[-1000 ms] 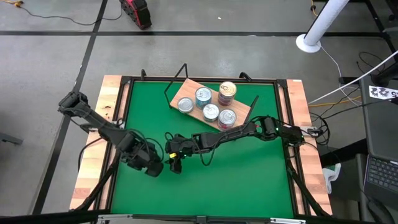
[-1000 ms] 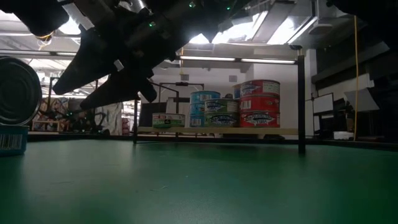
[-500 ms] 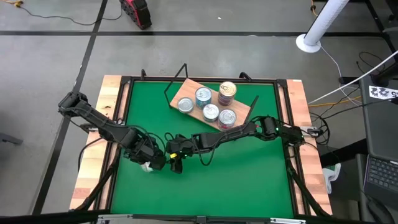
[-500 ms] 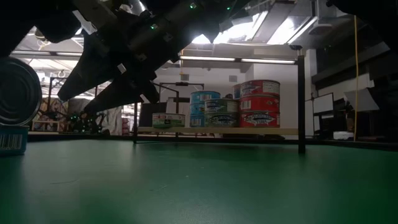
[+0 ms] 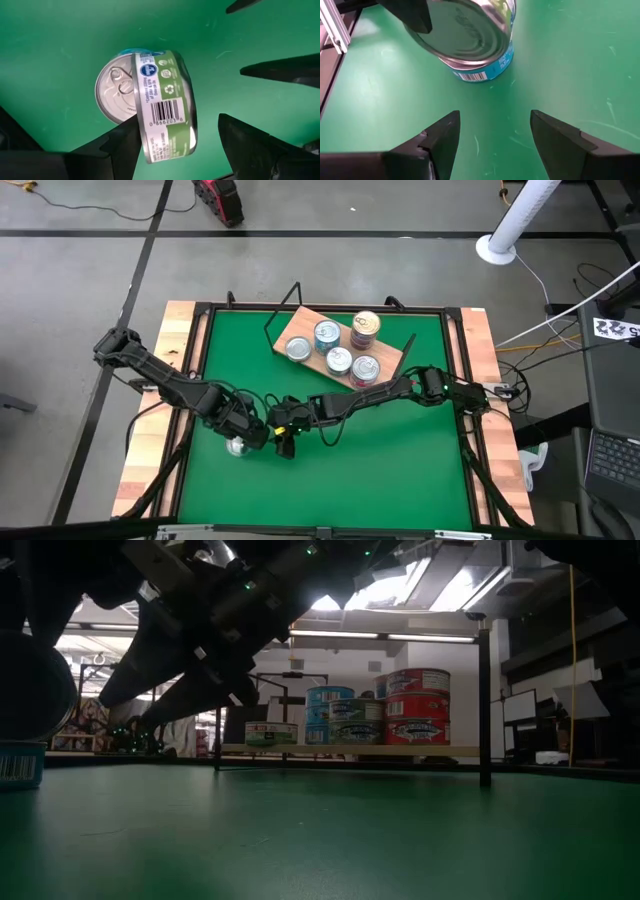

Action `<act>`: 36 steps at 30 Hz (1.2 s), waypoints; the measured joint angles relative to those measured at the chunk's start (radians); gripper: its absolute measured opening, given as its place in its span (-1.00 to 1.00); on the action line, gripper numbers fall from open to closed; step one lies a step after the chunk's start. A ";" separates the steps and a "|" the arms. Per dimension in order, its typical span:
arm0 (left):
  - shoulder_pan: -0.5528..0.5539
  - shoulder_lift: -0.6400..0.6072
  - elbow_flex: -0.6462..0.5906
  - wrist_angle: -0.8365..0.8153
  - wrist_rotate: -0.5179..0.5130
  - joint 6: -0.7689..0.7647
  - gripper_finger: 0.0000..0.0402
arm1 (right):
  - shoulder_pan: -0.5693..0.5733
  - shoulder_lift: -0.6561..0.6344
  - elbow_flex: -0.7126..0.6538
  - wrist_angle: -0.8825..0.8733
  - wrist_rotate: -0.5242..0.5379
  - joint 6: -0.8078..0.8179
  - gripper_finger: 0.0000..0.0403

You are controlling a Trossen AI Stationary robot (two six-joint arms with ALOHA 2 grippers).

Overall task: Stack canned seafood by type on shelf
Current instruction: Stack the light green tuna can on top of the light green tuna can on the shelf

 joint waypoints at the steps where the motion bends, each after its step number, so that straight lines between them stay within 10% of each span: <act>1: 0.000 0.000 0.000 0.000 -0.003 0.011 0.24 | 0.000 0.000 0.000 -0.003 0.000 -0.004 0.20; 23: -0.001 0.032 0.000 -0.055 -0.007 0.114 0.23 | 0.000 -0.039 0.000 -0.163 0.000 -0.087 0.20; 36: -0.002 0.032 0.000 -0.052 -0.007 0.186 -0.30 | 0.000 -0.139 0.000 -0.428 0.001 -0.213 0.20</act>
